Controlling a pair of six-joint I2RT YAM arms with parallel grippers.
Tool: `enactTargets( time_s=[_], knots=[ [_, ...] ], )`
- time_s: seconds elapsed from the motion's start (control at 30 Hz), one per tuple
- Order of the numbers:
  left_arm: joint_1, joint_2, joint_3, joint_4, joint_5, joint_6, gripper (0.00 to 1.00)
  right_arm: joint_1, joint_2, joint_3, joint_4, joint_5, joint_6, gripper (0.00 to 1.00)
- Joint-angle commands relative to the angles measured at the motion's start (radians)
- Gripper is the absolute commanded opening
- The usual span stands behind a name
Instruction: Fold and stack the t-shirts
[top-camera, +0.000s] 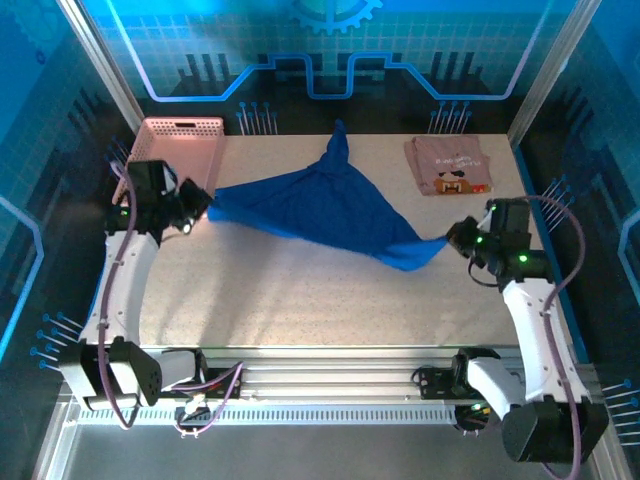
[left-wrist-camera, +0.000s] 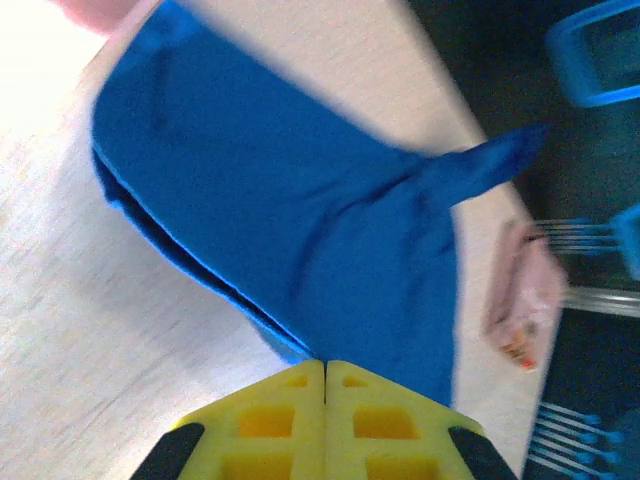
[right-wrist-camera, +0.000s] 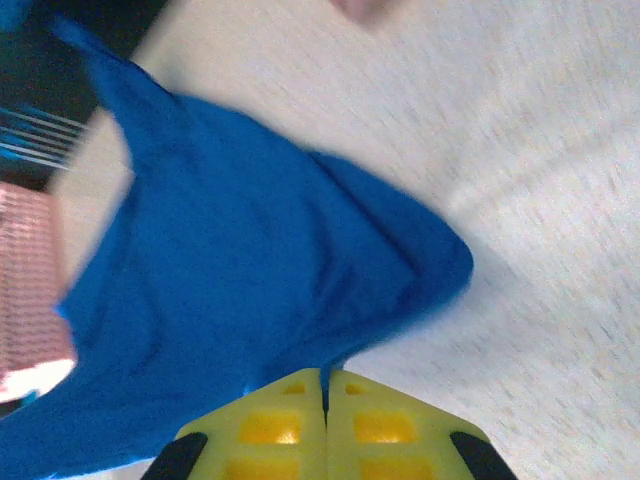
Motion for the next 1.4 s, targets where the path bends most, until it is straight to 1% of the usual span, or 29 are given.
enactTargets(
  time_s=[0.0, 0.13, 0.2, 0.33, 0.47, 0.57, 0.63, 0.77, 0.87, 0.93, 1.0, 1.07, 1.1, 1.13, 1.17, 1.2, 1.23, 1.27, 1.33, 1.37],
  knots=[
    [-0.007, -0.041, 0.153, 0.080, 0.033, 0.033, 0.00, 0.013, -0.070, 0.134, -0.021, -0.038, 0.018, 0.00],
    [-0.007, -0.105, 0.255, 0.103, 0.026, 0.041, 0.00, 0.018, -0.132, 0.244, -0.051, -0.080, 0.032, 0.00],
    [-0.007, -0.136, 0.299, 0.106, 0.028, 0.050, 0.00, 0.020, -0.150, 0.328, -0.078, -0.099, 0.024, 0.00],
    [-0.007, -0.161, 0.428, 0.067, 0.021, 0.077, 0.00, 0.021, -0.140, 0.519, -0.112, -0.180, -0.005, 0.00],
    [-0.007, -0.133, 0.617, -0.003, -0.004, 0.115, 0.00, 0.021, -0.105, 0.701, -0.142, -0.228, -0.020, 0.00],
    [-0.007, -0.060, 0.773, -0.050, 0.012, 0.133, 0.00, 0.021, -0.063, 0.801, -0.157, -0.249, -0.023, 0.00],
    [-0.006, -0.012, 0.838, -0.059, 0.022, 0.137, 0.00, 0.021, -0.019, 0.857, -0.177, -0.263, -0.040, 0.00],
    [-0.007, 0.072, 0.894, -0.015, 0.053, 0.121, 0.00, 0.021, 0.074, 0.929, -0.172, -0.281, -0.049, 0.00],
    [-0.007, 0.134, 0.894, 0.041, 0.090, 0.087, 0.00, 0.029, 0.160, 0.976, -0.180, -0.291, -0.061, 0.00],
    [-0.006, 0.177, 0.899, 0.082, 0.125, 0.058, 0.00, 0.034, 0.212, 1.007, -0.188, -0.275, -0.081, 0.00],
    [-0.007, 0.239, 0.944, 0.096, 0.138, 0.035, 0.00, 0.032, 0.275, 1.103, -0.241, -0.225, -0.128, 0.00],
    [-0.006, 0.309, 1.093, 0.057, 0.122, 0.059, 0.00, 0.024, 0.314, 1.226, -0.263, -0.133, -0.185, 0.00],
    [0.003, 0.353, 1.201, 0.020, 0.095, 0.078, 0.00, 0.021, 0.321, 1.257, -0.223, -0.101, -0.197, 0.00],
    [0.021, 0.393, 1.287, 0.007, 0.086, 0.074, 0.00, 0.018, 0.334, 1.279, -0.183, -0.094, -0.201, 0.00],
    [0.057, 0.443, 1.367, 0.011, 0.093, 0.040, 0.00, 0.012, 0.378, 1.347, -0.187, -0.095, -0.215, 0.00],
    [0.104, 0.487, 1.438, 0.027, 0.104, -0.018, 0.00, 0.003, 0.448, 1.475, -0.266, -0.070, -0.220, 0.00],
    [0.140, 0.515, 1.462, 0.053, 0.116, -0.074, 0.00, -0.006, 0.510, 1.583, -0.333, -0.067, -0.213, 0.00],
    [0.168, 0.536, 1.463, 0.090, 0.128, -0.129, 0.00, -0.012, 0.559, 1.655, -0.358, -0.097, -0.200, 0.00],
    [0.159, 0.553, 1.442, 0.165, 0.165, -0.171, 0.00, -0.009, 0.582, 1.655, -0.338, -0.141, -0.169, 0.00],
    [0.143, 0.564, 1.462, 0.139, 0.172, -0.134, 0.00, -0.012, 0.570, 1.636, -0.355, -0.088, -0.183, 0.00]
  ],
)
